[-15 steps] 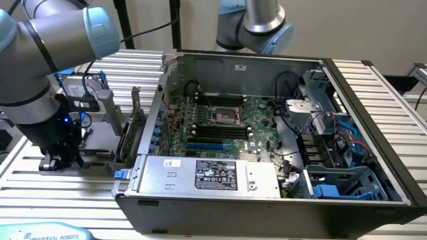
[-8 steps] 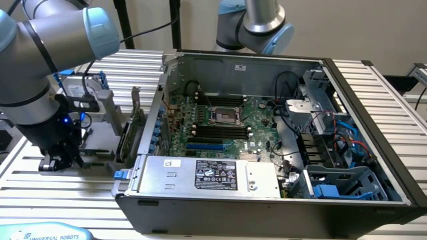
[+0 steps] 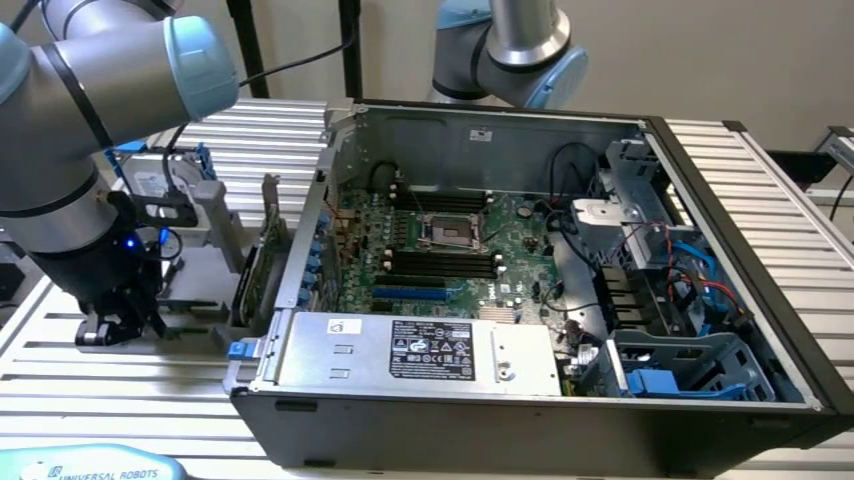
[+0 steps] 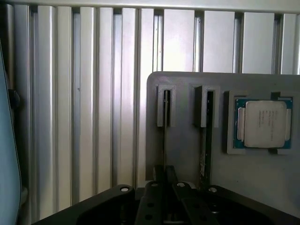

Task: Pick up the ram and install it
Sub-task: 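Pick up the ram and move it above insertion slot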

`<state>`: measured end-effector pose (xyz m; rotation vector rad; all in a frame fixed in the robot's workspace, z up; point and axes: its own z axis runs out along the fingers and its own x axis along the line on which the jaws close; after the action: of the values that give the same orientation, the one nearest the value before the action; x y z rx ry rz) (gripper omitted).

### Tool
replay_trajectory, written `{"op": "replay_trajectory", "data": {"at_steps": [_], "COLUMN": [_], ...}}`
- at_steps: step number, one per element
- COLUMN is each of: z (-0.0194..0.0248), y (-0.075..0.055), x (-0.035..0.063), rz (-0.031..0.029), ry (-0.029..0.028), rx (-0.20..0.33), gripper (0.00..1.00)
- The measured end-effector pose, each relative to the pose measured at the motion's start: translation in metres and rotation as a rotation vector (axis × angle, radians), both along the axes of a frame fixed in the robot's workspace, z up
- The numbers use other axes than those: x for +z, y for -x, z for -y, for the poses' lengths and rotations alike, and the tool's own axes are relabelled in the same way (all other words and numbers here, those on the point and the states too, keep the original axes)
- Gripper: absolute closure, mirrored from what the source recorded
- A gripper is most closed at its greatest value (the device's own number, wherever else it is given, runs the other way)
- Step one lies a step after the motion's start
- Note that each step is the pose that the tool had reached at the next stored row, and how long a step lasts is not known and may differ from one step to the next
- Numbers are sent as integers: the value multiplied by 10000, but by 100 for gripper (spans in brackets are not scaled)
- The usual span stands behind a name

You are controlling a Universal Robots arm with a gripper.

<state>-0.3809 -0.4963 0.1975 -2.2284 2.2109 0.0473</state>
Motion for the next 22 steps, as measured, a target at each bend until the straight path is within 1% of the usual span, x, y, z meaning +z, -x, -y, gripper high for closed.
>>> {"op": "replay_trajectory", "data": {"at_steps": [6,11,17,22], "z": [1,1,1,1], "y": [0,0,0,0], "x": [34,118,292,492], "rz": [-1,-1,-1,-1], "ry": [-34,-84,-139,-160], "rx": [1,1,1,0], "gripper": [87,87,87,87]}}
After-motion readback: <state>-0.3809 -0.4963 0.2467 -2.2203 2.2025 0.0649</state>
